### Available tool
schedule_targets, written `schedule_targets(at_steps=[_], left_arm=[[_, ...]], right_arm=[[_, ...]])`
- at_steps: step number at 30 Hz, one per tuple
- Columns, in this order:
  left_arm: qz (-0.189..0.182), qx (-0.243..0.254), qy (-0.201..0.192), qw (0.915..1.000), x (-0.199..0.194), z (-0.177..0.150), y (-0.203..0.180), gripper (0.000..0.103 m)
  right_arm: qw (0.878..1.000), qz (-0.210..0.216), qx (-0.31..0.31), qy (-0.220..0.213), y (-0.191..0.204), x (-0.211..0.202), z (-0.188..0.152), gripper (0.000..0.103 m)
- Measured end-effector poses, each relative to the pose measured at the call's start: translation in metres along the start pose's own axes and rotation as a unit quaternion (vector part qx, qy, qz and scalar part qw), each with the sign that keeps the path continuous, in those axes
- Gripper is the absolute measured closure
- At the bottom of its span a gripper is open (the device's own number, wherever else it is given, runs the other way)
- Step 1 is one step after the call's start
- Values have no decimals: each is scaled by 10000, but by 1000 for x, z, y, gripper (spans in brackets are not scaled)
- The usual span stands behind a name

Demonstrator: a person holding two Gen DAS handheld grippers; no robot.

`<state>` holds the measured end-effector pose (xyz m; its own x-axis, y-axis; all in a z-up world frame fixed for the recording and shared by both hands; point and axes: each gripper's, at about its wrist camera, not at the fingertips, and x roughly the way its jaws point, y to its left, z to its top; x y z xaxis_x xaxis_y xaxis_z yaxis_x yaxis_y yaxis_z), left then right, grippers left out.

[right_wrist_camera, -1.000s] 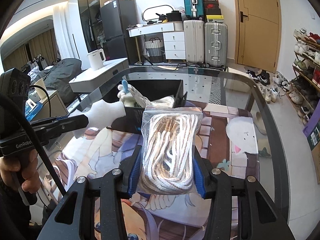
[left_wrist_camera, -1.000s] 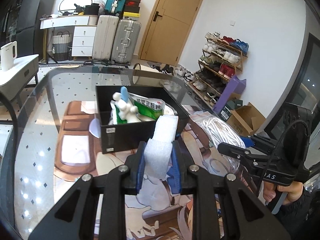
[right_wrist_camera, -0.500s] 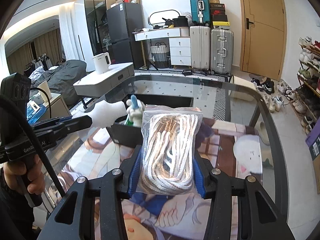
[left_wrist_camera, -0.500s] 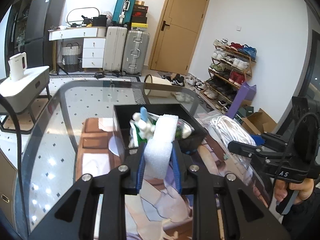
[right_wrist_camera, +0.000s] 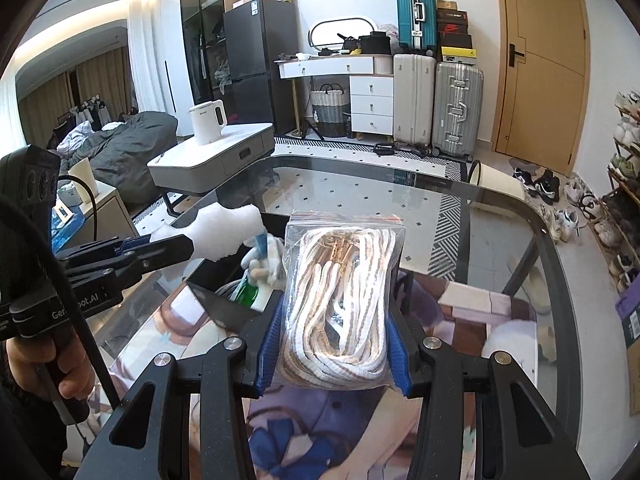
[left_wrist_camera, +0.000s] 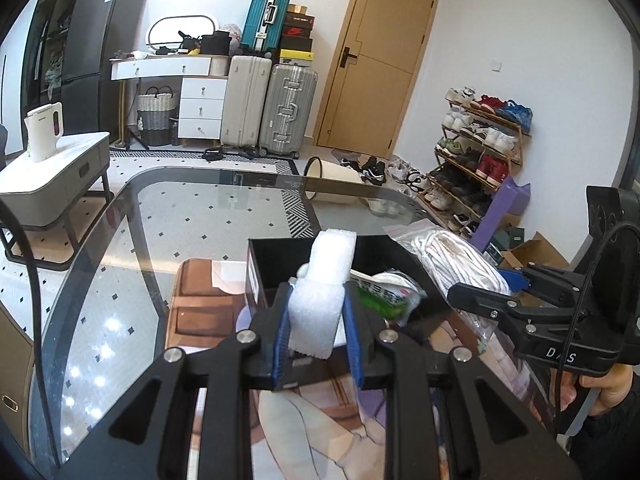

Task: Organize soft objects
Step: 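Carry the foam block and bagged rope over the black box with both grippers, then open both grippers to drop the foam block and rope bag into the box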

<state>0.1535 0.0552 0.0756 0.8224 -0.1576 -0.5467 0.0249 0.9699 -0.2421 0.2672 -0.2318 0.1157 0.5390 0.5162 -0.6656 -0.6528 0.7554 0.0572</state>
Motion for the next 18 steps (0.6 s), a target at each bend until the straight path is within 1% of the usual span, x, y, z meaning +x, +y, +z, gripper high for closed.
schedule_targets(at_steps=[6, 10, 17, 18], left_arm=[[26, -53, 47, 10000, 19, 3, 3, 81], [61, 10, 131, 9999, 31, 1, 1, 81], [90, 8, 431, 9990, 53, -3, -3, 82], [101, 31, 410, 9991, 54, -3, -4, 82]], right_arm=[[9996, -28, -226, 151, 2, 30, 8, 57], [9990, -124, -346, 265, 2, 45, 10, 57], [9977, -160, -537, 380, 6, 59, 12, 57], [9974, -154, -565, 419, 5, 61, 12, 57]])
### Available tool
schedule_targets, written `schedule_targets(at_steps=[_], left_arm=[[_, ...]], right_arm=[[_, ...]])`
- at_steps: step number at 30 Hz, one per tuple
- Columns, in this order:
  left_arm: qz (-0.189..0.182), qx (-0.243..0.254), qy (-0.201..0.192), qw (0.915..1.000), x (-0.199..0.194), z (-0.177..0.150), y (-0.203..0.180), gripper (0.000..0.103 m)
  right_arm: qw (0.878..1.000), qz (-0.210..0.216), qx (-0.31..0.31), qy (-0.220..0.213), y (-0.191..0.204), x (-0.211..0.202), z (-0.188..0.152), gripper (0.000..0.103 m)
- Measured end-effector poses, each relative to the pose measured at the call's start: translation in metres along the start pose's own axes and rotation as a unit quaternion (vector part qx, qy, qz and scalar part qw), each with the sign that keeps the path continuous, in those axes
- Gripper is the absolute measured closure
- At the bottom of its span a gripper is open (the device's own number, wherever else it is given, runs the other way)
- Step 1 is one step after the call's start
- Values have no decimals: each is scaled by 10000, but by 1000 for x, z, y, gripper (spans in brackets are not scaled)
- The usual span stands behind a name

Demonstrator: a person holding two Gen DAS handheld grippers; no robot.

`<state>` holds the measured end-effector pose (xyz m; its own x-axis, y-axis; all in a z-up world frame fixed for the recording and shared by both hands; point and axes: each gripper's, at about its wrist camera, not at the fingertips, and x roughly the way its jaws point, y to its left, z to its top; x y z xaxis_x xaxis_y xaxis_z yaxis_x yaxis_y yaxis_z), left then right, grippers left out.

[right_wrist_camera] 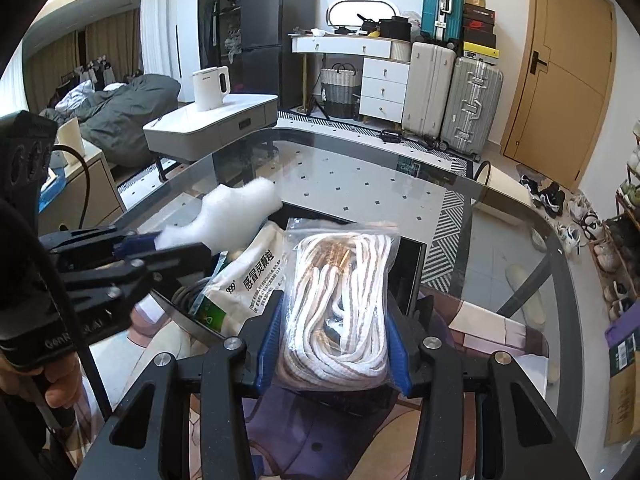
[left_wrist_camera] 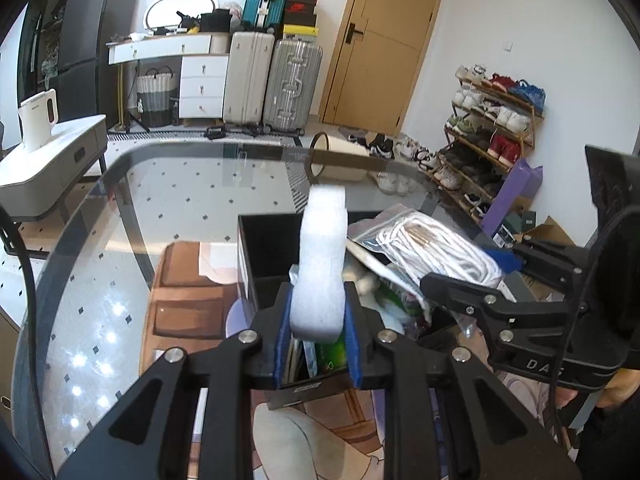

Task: Organize soft objects
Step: 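Open both grippers to drop the foam block and rope bag into the box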

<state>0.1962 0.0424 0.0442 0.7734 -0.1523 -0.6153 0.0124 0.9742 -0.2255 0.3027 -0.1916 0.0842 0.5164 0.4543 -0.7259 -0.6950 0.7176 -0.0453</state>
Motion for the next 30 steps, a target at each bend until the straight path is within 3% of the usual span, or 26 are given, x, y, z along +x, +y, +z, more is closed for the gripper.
schedule_targets(at_steps=[15, 25, 26, 28, 30], left_arm=[[-11, 341, 298, 9990, 5, 2, -4, 83], [-77, 516, 455, 9976, -4, 0, -2, 81], [-95, 515, 443, 9976, -6, -1, -1, 78], [-133, 513, 376, 9979, -11, -3, -2, 71], [-109, 520, 271, 9982, -18, -5, -3, 57]], right_arm=[[9982, 221, 278, 483, 1, 12, -2, 57], [9990, 143, 127, 399, 10, 6, -7, 53], [9993, 104, 75, 354, 12, 4, -7, 52], [9999, -88, -27, 138, 13, -5, -9, 38], [9999, -99, 7, -118, 11, -18, -10, 33]])
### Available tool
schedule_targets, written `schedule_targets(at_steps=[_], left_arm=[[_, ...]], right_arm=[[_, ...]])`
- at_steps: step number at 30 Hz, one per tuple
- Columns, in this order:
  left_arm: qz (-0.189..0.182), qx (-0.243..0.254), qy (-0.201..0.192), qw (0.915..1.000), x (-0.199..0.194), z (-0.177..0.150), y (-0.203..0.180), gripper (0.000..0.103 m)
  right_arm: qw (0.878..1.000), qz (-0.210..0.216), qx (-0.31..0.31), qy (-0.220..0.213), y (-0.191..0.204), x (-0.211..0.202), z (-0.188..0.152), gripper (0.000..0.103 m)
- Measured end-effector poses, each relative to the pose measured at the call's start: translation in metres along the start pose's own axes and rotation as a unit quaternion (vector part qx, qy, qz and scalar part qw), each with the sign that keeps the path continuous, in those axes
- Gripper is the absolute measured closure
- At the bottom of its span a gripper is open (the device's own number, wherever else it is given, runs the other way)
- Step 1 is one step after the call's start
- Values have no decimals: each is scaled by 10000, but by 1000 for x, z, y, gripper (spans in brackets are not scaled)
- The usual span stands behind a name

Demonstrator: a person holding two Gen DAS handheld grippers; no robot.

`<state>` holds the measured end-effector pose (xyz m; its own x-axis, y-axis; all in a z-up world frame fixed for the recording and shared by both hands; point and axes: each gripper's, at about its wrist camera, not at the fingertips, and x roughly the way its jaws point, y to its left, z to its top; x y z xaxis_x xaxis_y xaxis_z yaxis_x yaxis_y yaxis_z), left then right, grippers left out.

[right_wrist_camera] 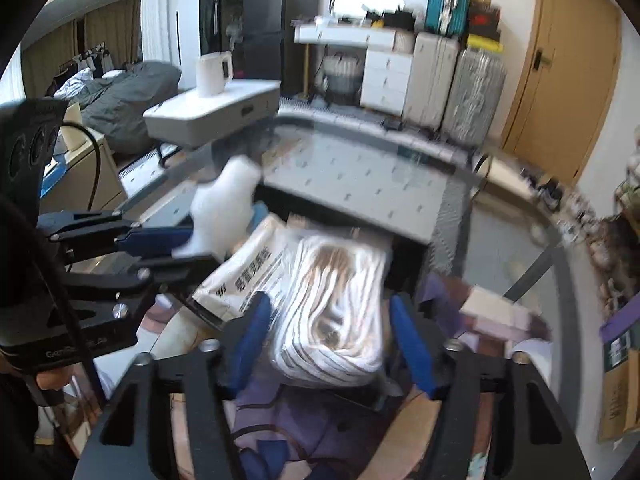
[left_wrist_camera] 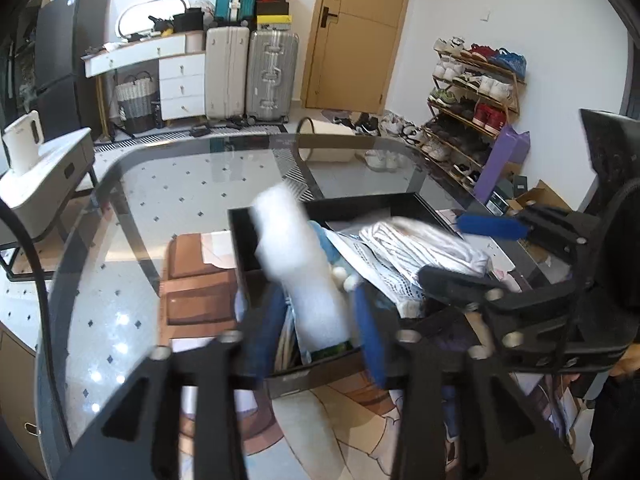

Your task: Organize soft objects

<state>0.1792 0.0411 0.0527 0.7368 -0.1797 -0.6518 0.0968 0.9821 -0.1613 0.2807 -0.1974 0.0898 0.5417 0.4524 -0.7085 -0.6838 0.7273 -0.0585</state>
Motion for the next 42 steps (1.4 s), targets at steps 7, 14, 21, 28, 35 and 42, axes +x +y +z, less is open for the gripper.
schedule_targets(at_steps=[7, 14, 21, 28, 35, 42], left_arm=[[102, -36, -168, 9998, -23, -7, 2, 47], [355, -93, -461, 9983, -44, -21, 11, 4], [539, 5, -923, 9943, -59, -39, 10, 0], [585, 199, -1035, 9927, -51, -52, 3, 0], [690, 86, -1301, 9891, -54, -61, 3, 0], [744, -56, -1393, 9874, -56, -61, 6, 0]], right_arm=[[9986, -88, 348, -385, -14, -31, -9, 13], [9945, 51, 632, -828, -13, -56, -28, 1], [9921, 103, 634, -1078, -3, -67, -47, 1], [9898, 94, 667, -1252, 3, -68, -66, 1], [9849, 119, 681, -1590, 8, -69, -77, 1], [9836, 72, 647, -1681, 13, -63, -82, 1]])
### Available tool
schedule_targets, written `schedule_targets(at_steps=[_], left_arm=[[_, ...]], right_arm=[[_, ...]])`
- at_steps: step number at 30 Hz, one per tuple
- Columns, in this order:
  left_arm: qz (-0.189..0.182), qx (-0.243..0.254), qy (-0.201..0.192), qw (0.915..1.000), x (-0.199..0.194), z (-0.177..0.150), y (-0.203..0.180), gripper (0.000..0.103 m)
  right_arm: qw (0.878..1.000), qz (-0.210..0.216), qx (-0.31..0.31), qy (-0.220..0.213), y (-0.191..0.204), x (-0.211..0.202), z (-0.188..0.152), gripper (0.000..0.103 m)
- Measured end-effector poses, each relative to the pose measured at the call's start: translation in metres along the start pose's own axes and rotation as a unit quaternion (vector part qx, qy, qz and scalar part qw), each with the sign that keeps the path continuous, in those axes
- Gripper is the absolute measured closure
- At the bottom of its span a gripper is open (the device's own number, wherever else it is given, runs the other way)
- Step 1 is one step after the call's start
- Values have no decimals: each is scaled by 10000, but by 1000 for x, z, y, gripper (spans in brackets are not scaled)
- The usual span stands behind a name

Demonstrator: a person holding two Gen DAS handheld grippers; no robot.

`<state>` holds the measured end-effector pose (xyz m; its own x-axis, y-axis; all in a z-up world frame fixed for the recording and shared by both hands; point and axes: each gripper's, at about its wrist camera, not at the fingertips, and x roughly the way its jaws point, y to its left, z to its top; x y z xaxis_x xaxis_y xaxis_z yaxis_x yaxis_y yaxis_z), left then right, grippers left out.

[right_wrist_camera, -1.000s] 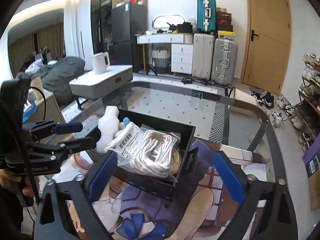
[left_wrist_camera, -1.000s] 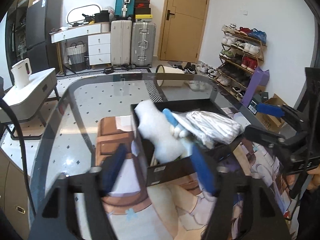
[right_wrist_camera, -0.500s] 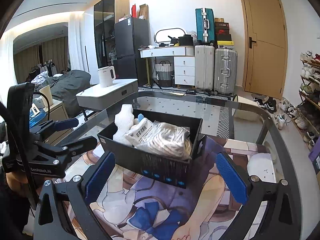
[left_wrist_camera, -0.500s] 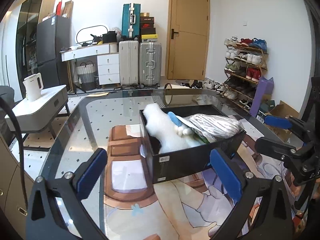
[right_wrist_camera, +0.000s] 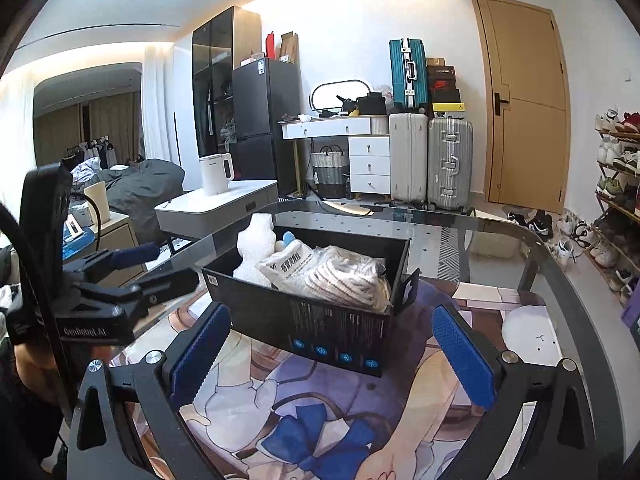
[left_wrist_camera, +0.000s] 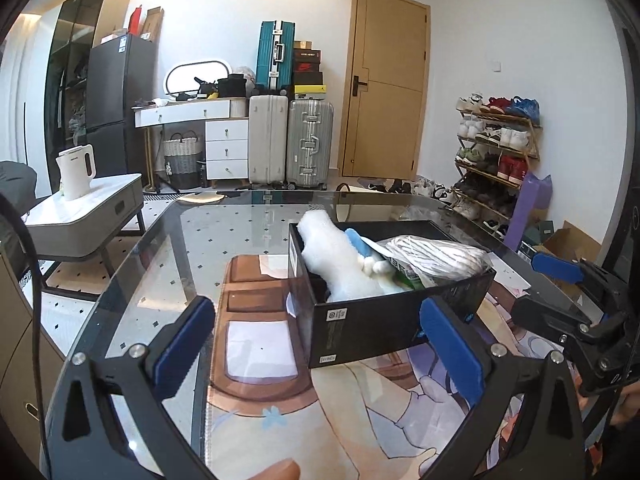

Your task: Organize soft objects

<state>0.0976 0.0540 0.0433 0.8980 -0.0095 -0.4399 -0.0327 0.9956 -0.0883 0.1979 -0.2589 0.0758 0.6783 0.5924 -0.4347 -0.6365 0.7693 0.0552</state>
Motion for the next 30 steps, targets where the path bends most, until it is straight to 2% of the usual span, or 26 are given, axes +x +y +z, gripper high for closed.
schedule_targets(at_steps=[9, 30], left_arm=[[53, 139, -188, 9997, -6, -1, -9, 0], [-4, 8, -186, 9998, -6, -2, -1, 0]], right_arm=[[9997, -123, -161, -162, 6, -3, 0, 1], [9997, -168, -117, -137, 7, -5, -3, 1]])
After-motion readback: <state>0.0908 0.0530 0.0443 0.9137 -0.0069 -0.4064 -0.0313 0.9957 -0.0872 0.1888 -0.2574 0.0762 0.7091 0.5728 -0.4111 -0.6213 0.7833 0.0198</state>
